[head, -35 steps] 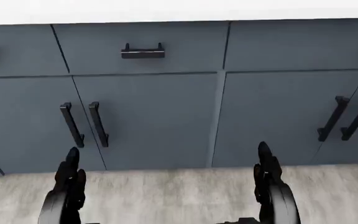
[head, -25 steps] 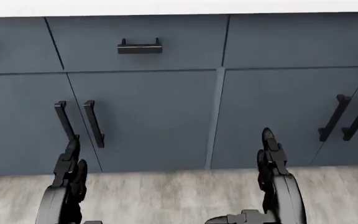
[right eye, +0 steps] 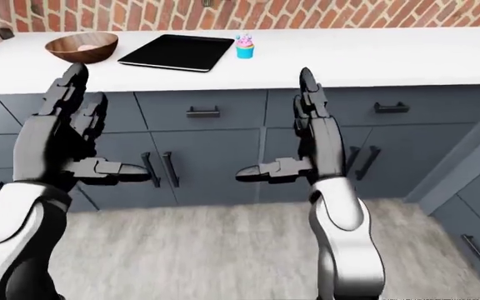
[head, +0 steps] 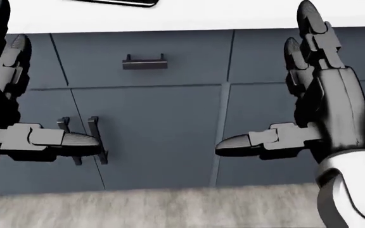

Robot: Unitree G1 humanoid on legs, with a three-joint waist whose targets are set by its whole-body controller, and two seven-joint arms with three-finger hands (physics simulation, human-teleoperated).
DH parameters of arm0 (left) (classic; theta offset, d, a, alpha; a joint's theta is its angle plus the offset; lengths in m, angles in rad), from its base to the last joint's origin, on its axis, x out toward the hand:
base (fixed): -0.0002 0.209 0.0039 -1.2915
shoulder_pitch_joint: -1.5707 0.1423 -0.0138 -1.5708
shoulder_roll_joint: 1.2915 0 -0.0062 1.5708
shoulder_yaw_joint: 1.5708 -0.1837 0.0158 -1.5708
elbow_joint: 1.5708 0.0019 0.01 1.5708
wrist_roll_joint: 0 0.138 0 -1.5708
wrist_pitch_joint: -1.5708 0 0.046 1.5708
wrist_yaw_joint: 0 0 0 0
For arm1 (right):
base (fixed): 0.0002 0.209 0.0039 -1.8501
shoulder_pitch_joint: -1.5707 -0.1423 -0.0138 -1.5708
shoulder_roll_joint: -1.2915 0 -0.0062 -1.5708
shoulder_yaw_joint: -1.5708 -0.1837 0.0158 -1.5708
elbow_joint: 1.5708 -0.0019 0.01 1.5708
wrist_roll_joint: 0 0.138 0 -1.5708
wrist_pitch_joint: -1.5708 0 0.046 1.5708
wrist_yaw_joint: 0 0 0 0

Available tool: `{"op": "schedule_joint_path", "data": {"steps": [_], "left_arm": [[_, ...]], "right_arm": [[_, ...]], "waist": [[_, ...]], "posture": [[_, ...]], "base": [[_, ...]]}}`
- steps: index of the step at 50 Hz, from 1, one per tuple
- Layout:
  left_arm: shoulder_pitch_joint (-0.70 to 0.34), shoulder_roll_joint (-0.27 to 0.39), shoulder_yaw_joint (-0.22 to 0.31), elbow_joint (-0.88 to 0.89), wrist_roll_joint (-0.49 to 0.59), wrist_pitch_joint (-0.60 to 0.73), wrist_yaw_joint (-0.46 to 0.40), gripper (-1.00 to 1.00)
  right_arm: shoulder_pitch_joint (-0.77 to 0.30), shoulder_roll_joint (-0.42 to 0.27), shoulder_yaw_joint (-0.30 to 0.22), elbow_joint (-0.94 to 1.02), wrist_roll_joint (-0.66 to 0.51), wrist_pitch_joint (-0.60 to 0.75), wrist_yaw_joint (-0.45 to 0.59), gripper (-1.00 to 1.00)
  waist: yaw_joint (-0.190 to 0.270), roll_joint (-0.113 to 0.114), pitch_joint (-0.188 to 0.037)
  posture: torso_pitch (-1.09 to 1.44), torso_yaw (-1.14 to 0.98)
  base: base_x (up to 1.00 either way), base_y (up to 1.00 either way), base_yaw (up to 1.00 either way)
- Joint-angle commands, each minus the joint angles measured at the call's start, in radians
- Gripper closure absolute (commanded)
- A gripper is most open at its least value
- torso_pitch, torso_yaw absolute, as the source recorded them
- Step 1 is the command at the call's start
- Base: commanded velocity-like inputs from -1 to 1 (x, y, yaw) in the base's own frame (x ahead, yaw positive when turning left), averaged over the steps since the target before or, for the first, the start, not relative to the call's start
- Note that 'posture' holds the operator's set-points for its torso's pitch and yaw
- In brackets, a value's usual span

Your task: Pick up the bowl with donut and place it on the tray. Pick up the cupcake and place it on the tray.

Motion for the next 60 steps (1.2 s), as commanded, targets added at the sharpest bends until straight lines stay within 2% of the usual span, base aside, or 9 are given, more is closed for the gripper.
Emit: {"op": "schedule_joint_path", "data": {"steps": [1,8,15,33,36,38,43,47,60], "left_arm": [[-0.049,0.019,0.016,-0.032,-0.026,0.043,0.014,-1.0],[-0.078,0.048,0.042,-0.048,-0.077,0.073,0.038,-1.0],[-0.06,0.067,0.054,-0.045,-0.107,0.057,0.048,-1.0],[-0.051,0.067,0.042,-0.052,-0.101,0.057,0.032,-1.0],[-0.048,0.068,0.042,-0.053,-0.101,0.055,0.031,-1.0],[-0.054,0.069,0.042,-0.054,-0.102,0.061,0.031,-1.0],[-0.063,0.074,0.039,-0.054,-0.099,0.068,0.028,-1.0],[-0.102,0.086,0.042,-0.046,-0.101,0.095,0.027,-1.0],[-0.131,0.097,0.043,-0.055,-0.108,0.121,0.025,-1.0]], "right_arm": [[-0.018,-0.005,-0.002,-0.031,0.019,0.016,-0.003,-1.0],[-0.017,-0.01,-0.007,-0.083,0.042,0.048,-0.005,-1.0],[0.003,0.0,-0.002,-0.08,0.058,0.014,-0.012,-1.0],[0.009,0.022,0.0,-0.093,0.138,0.006,-0.038,-1.0],[0.016,0.018,-0.007,-0.085,0.161,-0.007,-0.045,-1.0],[0.015,0.014,-0.008,-0.085,0.169,-0.009,-0.05,-1.0],[0.005,0.007,-0.031,-0.106,0.206,-0.03,-0.069,-1.0],[-0.005,-0.014,-0.057,-0.125,0.24,-0.012,-0.111,-1.0],[-0.01,-0.04,-0.07,-0.138,0.267,-0.021,-0.134,-1.0]], "waist": [[-0.002,0.011,-0.026],[-0.012,-0.03,-0.006],[-0.022,0.137,-0.014],[0.011,-0.077,-0.002],[-0.017,0.038,0.04],[-0.002,0.113,-0.012],[0.014,-0.05,0.053],[0.026,-0.078,0.033],[-0.019,0.052,0.056]], "posture": [[0.0,0.0],[0.0,0.0],[0.0,0.0],[0.0,0.0],[0.0,0.0],[0.0,0.0],[0.0,0.0],[0.0,0.0],[0.0,0.0]], "base": [[0.0,0.2,0.0],[0.0,0.44,0.0],[0.0,0.5,0.0],[0.0,0.51,0.06],[0.0,0.0,1.0],[0.0,0.0,1.0],[0.0,0.39,0.4],[0.0,0.0,0.0],[0.55,-0.02,0.0]]}}
